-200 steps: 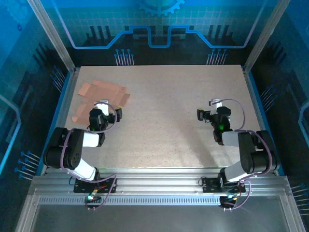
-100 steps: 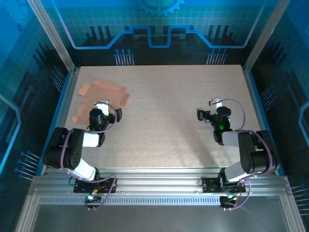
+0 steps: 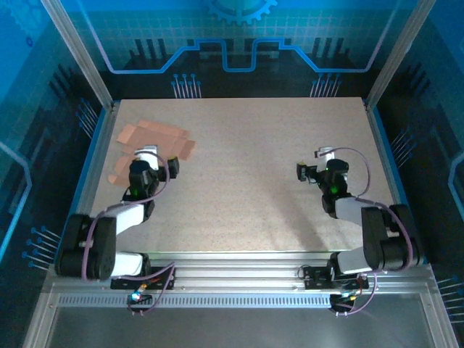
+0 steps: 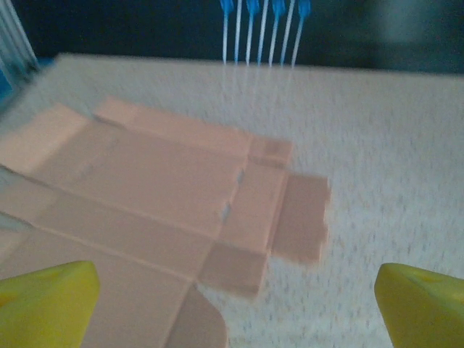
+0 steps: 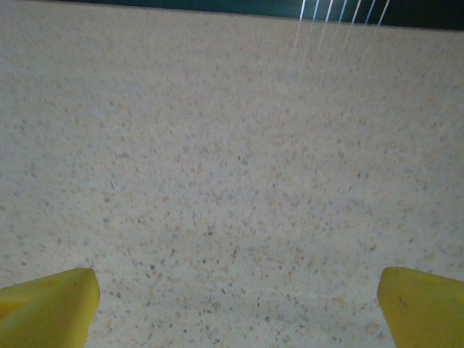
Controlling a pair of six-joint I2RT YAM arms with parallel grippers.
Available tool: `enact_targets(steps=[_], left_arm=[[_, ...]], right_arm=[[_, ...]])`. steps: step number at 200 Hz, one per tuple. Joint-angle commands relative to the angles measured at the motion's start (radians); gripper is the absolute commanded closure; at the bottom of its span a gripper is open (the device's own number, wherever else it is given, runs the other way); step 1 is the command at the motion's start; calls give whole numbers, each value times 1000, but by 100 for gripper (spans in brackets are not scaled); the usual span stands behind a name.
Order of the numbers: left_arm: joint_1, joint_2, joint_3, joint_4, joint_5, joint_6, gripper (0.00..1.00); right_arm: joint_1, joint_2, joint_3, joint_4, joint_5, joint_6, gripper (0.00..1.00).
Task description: Fold the paper box
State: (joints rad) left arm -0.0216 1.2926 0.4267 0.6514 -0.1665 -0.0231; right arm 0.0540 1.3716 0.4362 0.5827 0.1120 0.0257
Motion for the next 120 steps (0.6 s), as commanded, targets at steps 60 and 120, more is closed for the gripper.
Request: enact_targets(steps=[60,120], left_arm=[[102,196,552,-642,22,-155,1],[119,623,1007,-948,223,-209,1]], right_arm=[[309,-171,287,-458,-72,129,0],[514,4,437,-443,-144,255,0]])
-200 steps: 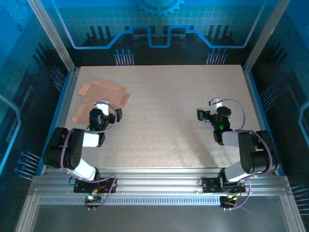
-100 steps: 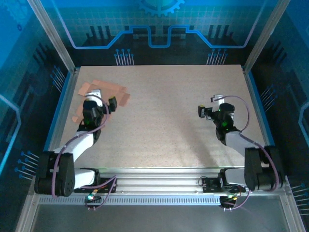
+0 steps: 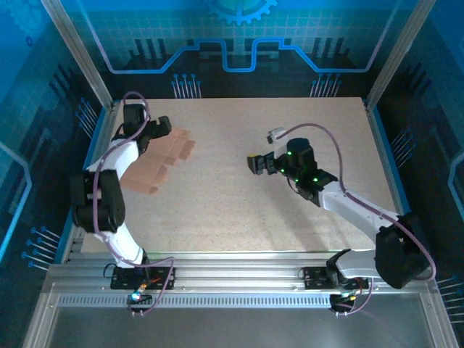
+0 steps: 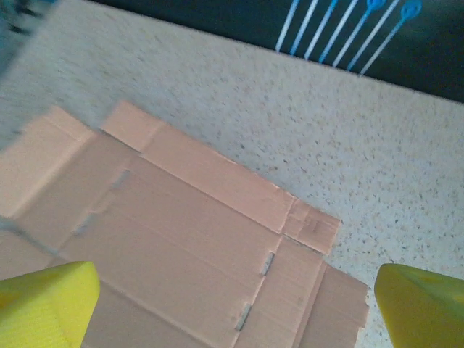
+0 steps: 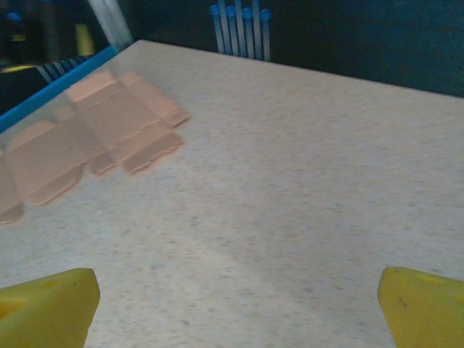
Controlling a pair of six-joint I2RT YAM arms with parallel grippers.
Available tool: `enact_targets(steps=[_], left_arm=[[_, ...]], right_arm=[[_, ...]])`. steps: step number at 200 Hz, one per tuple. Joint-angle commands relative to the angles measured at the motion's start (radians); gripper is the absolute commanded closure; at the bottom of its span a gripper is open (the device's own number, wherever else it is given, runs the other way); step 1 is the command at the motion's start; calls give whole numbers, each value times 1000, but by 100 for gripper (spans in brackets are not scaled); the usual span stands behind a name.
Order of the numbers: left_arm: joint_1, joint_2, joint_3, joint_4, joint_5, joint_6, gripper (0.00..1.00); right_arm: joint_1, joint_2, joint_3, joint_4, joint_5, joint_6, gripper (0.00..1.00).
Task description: Fold the paper box
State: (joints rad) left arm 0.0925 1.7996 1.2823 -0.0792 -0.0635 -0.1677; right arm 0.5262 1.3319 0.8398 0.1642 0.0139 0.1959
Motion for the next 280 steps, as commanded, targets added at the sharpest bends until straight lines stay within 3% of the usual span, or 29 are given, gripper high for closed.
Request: enact_targets(steps=[1,35,67,105,146,184,218,246,259,280], left_arm=[[4,122,157,-225,122,-70,1],[4,286,349,-410,116,-205,1],[-1,378,390,-403,238,-296,1],[-29,384,325,-346,268,-352,1],[-119,393,293,-347,316,-333,1],[-247,356,219,-324,376,-300,1],[-364,314,258,-331,414,-290,1],[-395,207,207,-263,426,-321,1],[-394,112,124,-209,384,-330,1],[-395,-56,-42,-196,218,-352,1]], right_arm=[[42,45,34,-25,-47,88,0],[64,48,50,-32,-46,126,0],[59,-9,-8,-65,9,112,0],[25,-89,-68,-102,14,122,0],[-31,-140,-102,-154,-13,162,0],[-91,-111,-97,-179,-41,214,0],[-122,-20,-62,-165,-79,265,0],[-139,89,21,-188,-88,297,0],[-144,160,88,-208,-84,292,2],[-146,306,214,-225,-110,273,10]])
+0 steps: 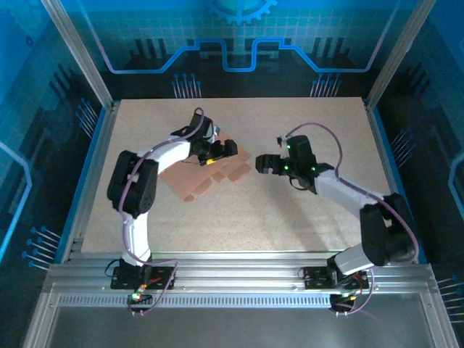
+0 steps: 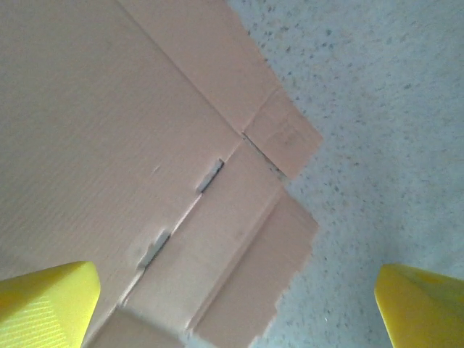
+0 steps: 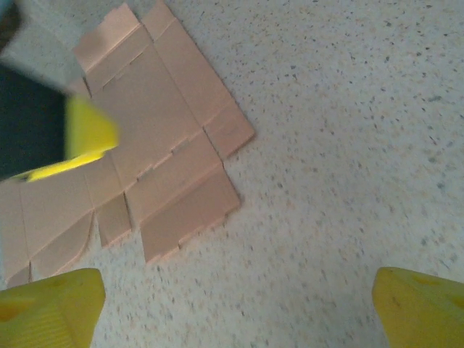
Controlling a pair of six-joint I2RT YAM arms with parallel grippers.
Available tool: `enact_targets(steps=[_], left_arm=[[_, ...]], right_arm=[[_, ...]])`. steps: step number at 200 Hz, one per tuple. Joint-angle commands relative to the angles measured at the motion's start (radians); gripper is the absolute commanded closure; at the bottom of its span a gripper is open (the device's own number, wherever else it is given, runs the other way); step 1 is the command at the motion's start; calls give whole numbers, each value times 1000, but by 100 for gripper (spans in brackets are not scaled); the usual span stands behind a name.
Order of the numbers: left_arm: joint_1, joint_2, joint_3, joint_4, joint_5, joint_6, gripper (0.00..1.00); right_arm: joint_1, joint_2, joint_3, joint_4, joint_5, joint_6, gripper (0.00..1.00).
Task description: Fold the paper box
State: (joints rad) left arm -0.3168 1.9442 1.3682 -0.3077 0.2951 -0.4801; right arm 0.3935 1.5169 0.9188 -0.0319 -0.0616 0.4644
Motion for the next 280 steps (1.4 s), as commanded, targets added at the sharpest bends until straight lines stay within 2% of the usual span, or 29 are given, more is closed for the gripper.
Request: enact_targets(steps=[1,36,51,65,87,96,107,118,151,199,234,260,280], left_arm=[[15,-209,-140,31,-150,-41,1],[18,-456,-462,19,-381,-199,1],[21,-540,-564,4,-423,-251,2],[24,-597,-641,-1,-417,-285,3],[28,-621,-696,-2,-403,-319,6],[33,-614,-707,9,-393,-336,10],[40,-597,-717,35,-374,-336,17],[50,-573,-712,53,-367,-326,18],[140,-459,-636,82,-317,-268,20],[253,-194,-409,70,-255,-169,20],[263,-5,-194,19,-248,-117,19],[259,138,-47,-6,-201,-106,18],[251,193,63,-59,-209,-78,18]], right_arm=[[-12,129,144,-29,-36,4,11],[23,433,447,-96,-101,4,39],[53,561,615,-172,-108,-8,46],[77,683,778,-253,-114,-9,54],[96,879,1029,-389,-148,13,58],[100,946,1108,-428,-160,32,58],[100,1008,1182,-464,-165,58,59],[101,1041,1217,-482,-151,84,59],[97,1000,1123,-488,-78,108,59],[80,770,780,-400,-23,118,57],[82,613,529,-324,-53,154,57],[106,503,360,-267,-66,202,57],[131,417,245,-219,-79,254,57]])
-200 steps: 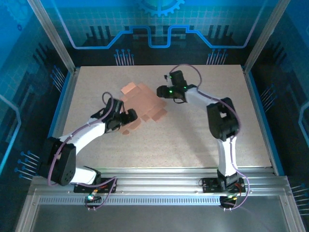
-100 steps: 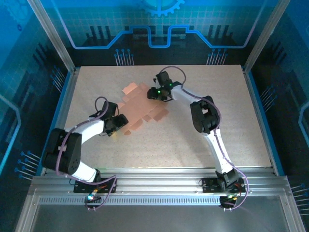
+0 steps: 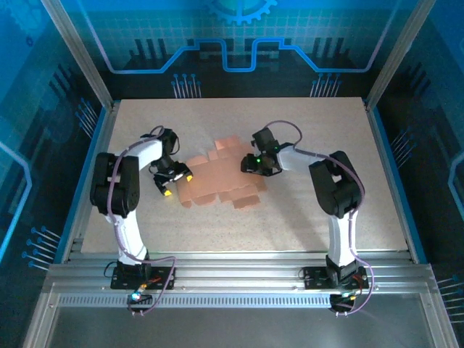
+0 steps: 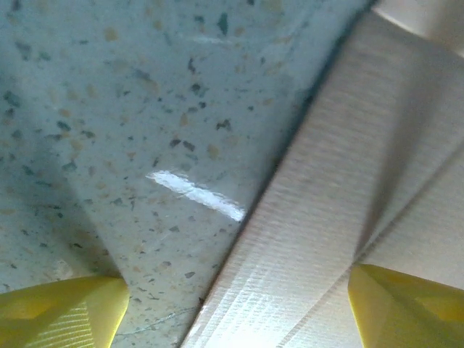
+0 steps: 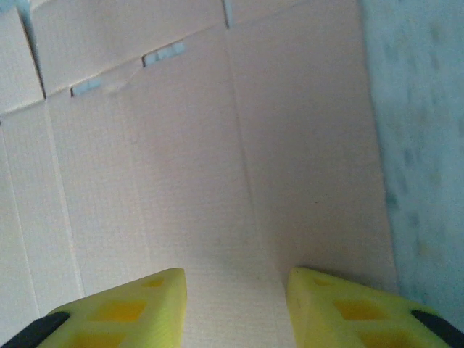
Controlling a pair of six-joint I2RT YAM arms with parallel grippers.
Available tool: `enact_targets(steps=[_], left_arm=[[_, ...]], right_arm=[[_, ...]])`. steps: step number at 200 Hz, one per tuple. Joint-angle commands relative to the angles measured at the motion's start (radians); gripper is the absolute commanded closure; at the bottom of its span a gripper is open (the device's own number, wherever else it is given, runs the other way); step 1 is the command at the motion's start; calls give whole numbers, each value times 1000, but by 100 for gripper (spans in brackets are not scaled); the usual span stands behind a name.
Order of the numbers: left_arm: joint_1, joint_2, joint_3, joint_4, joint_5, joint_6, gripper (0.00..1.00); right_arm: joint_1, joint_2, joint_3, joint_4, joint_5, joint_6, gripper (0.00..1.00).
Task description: Fold the paper box
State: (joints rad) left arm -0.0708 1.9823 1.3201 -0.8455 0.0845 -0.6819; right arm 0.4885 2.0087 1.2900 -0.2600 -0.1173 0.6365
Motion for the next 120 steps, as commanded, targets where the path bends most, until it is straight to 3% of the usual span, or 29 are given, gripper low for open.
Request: enact_targets(steps=[1,32,63,86,120], left_arm=[[5,157,115,477,4,124,18],[-4,164,198,450,8,136,16],[-9,46,166,482,5,139,9],[-26,-88,151,409,-5,154,1],[-93,-289,-78,382,-19,23,3]], right_arm=[[37,-79,-130,11,-25,83,57],[40,-172,-174,37,-21,21,46],[34,-172,-24,-45,77,-285,27],[12,-65,146,-114,41,-443,24],[-67,199,499,-275,-70,-432,26]])
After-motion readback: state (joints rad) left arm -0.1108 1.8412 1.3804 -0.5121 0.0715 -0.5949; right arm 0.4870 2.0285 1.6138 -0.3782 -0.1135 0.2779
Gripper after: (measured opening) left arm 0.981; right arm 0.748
